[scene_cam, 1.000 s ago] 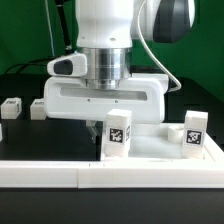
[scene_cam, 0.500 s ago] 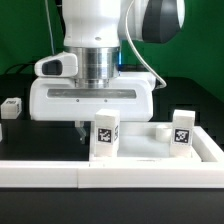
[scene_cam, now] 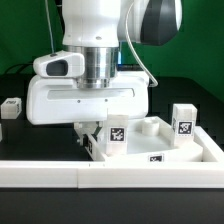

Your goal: Assemble square table

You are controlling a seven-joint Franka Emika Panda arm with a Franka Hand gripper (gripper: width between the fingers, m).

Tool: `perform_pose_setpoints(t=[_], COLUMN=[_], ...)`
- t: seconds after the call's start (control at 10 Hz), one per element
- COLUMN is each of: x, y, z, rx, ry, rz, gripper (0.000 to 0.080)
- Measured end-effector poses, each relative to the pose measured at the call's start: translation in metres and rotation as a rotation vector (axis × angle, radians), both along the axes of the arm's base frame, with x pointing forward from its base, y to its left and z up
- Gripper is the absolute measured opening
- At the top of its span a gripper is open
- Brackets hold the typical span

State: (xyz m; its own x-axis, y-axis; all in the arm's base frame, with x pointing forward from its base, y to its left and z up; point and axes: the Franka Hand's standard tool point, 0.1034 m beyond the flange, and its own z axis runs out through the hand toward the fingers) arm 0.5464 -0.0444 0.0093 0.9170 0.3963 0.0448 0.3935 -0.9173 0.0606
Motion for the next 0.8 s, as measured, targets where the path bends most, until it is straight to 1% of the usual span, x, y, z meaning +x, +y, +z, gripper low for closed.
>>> perform_pose_setpoints(t=[0.1, 0.2, 0.3, 0.7, 0.8], x=[0.009, 0.021, 0.025, 0.027, 0.027], y=[0.003, 0.004, 0.005, 0.0, -0.001], z=[0.003, 0.006, 0.007, 0.009, 0.009], rx=[-0.039, -0.088, -0.118, -0.138, -0.153], ry=[-0.027, -0.056, -0.053, -0.043, -0.033], rz=[0.132, 0.243, 0.326, 0.468, 0.562], gripper=[0.0067, 0.0071, 0.0071, 0.0078, 0.0078])
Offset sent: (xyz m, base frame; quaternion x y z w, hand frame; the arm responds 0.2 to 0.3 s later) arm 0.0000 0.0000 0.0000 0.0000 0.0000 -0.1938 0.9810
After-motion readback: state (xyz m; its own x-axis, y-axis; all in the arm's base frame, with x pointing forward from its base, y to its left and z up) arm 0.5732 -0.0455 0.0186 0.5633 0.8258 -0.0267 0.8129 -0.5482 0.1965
